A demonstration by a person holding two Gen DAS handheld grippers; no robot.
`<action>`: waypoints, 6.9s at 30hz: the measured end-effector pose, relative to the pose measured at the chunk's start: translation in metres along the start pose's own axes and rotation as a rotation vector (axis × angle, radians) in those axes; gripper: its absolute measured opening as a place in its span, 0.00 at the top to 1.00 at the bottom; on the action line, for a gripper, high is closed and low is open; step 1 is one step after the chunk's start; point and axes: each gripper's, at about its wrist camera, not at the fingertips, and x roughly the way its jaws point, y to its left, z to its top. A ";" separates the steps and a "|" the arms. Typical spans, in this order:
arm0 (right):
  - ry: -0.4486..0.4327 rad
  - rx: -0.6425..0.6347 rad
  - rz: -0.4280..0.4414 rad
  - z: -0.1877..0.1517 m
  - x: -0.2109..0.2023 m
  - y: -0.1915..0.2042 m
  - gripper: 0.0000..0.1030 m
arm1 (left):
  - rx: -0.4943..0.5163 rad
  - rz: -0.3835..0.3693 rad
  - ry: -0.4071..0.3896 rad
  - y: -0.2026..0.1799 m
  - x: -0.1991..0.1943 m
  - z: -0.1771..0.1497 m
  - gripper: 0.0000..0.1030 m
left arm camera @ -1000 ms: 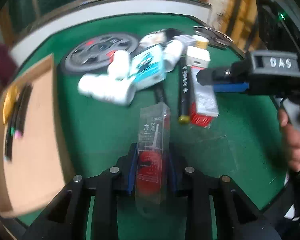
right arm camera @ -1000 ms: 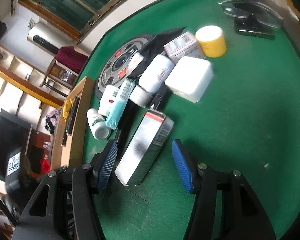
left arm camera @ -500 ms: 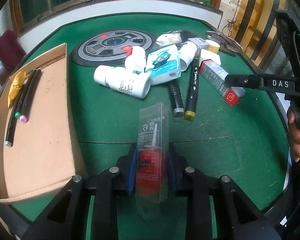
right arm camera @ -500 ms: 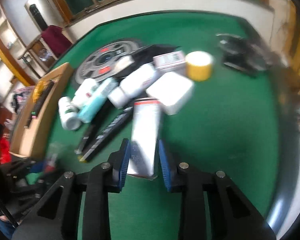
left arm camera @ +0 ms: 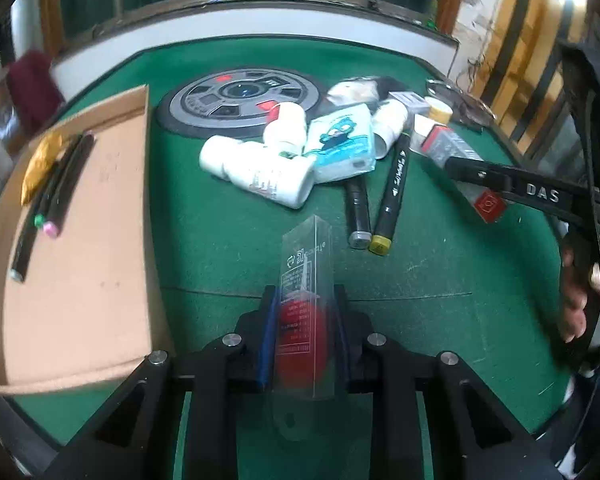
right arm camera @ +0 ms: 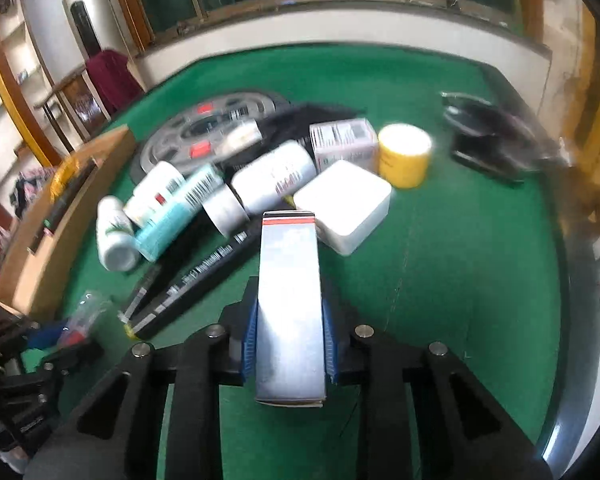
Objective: Organize objects
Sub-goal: 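Grasp the white box with red stripe with the right tool while the left tool holds the clear box, then carry the clear box and white box into the cardboard tray and open both tools, then grasp a white bottle with the left tool while the right tool grasps the white square charger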
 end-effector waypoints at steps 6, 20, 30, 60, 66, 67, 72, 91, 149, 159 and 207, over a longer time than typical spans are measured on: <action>-0.016 0.022 0.023 0.002 -0.005 -0.002 0.77 | -0.057 -0.027 -0.035 0.007 -0.012 0.000 0.79; -0.050 0.002 0.120 0.004 -0.018 0.015 0.77 | -0.125 -0.053 -0.121 0.027 -0.042 0.011 0.79; -0.020 -0.017 0.220 0.006 -0.023 0.045 0.77 | -0.232 -0.039 -0.194 0.075 -0.068 0.017 0.79; 0.222 -0.110 0.271 0.128 0.147 0.246 0.77 | -0.576 0.006 -0.105 0.182 0.000 0.052 0.79; 0.245 -0.097 0.232 0.133 0.171 0.245 0.77 | -0.588 -0.003 -0.080 0.183 0.018 0.052 0.79; 0.249 -0.094 0.232 0.134 0.174 0.244 0.77 | -0.589 -0.001 -0.076 0.183 0.020 0.051 0.79; 0.263 -0.093 0.233 0.134 0.179 0.245 0.77 | -0.589 0.002 -0.077 0.181 0.021 0.049 0.78; 0.272 -0.092 0.248 0.132 0.175 0.248 0.73 | -0.564 0.051 -0.136 0.168 0.002 0.044 0.73; -0.177 -0.208 -0.273 0.000 -0.024 0.058 0.63 | -0.100 0.129 -0.240 -0.010 -0.017 0.029 0.49; -0.164 -0.209 -0.289 -0.001 -0.023 0.060 0.63 | -0.394 0.065 -0.143 0.022 0.008 0.063 0.49; 0.099 0.401 -0.128 0.053 0.047 -0.032 0.44 | -0.102 0.144 -0.033 -0.027 0.024 0.027 0.71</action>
